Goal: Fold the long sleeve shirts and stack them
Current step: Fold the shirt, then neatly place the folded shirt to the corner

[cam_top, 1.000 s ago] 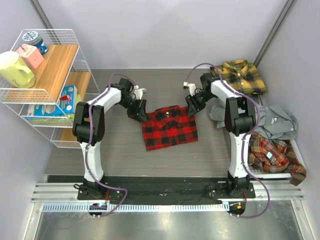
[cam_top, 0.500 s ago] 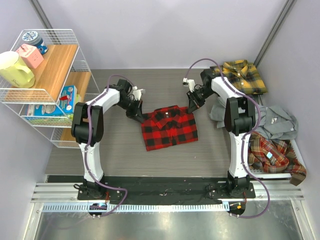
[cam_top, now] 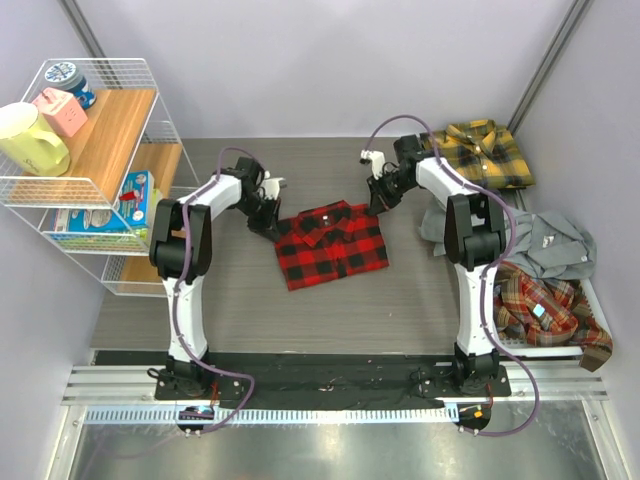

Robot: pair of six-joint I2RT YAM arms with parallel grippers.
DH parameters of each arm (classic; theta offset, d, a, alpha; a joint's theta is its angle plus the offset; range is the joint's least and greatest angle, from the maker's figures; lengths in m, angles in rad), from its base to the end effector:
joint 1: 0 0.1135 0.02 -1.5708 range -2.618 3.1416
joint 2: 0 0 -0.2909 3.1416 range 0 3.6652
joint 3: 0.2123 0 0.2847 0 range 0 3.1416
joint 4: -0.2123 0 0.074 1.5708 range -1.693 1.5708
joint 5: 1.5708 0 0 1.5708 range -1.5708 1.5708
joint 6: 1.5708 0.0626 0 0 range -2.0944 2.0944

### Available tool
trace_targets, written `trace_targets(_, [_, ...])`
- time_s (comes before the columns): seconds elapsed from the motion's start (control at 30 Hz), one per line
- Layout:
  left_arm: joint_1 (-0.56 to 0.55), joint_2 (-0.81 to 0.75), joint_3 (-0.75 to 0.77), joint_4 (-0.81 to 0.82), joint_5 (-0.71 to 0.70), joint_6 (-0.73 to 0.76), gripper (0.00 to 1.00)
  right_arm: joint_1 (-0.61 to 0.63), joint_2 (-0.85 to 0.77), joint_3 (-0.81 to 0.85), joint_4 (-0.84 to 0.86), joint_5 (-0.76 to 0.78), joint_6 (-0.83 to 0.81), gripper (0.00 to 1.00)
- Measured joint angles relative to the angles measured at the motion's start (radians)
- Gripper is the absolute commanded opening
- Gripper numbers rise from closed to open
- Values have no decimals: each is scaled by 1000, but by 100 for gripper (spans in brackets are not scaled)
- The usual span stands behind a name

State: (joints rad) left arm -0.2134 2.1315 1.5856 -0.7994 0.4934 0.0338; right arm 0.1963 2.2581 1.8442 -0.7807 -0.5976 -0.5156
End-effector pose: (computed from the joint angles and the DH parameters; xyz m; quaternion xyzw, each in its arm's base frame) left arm 0.4556 -0.1291 0.1408 0.1461 0.9528 -0.2515 0.0869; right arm 0.5127 0.1379 0.1644 -0.3788 0.8608 0.2571 0.2224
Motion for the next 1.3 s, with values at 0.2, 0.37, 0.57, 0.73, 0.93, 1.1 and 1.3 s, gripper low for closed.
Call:
trace_targets(0.2, [5, 39, 64, -6, -38, 21, 36, 3, 26, -14, 63, 23, 102, 53])
trace_targets(0.37, [16, -16, 53, 30, 5, 84, 66, -16, -17, -14, 92, 15, 213, 78])
trace_targets(0.57, [-58, -296, 5, 147, -24, 228, 100, -34, -304, -122, 239, 31, 317, 100])
trace_targets(0.73, [-148, -492, -33, 295, 144, 294, 100, -36, -579, -286, 428, 45, 461, 100])
trace_targets(0.93, [-270, -431, -115, 365, 85, 404, 100, -67, -586, -456, 501, -83, 639, 100])
trace_targets(1.1, [-536, -430, -422, 512, -69, 523, 93, -80, -588, -719, 496, -77, 797, 100])
trace_targets(1.3, [-720, -389, -534, 759, -227, 625, 72, -80, -636, -859, 509, -51, 949, 100])
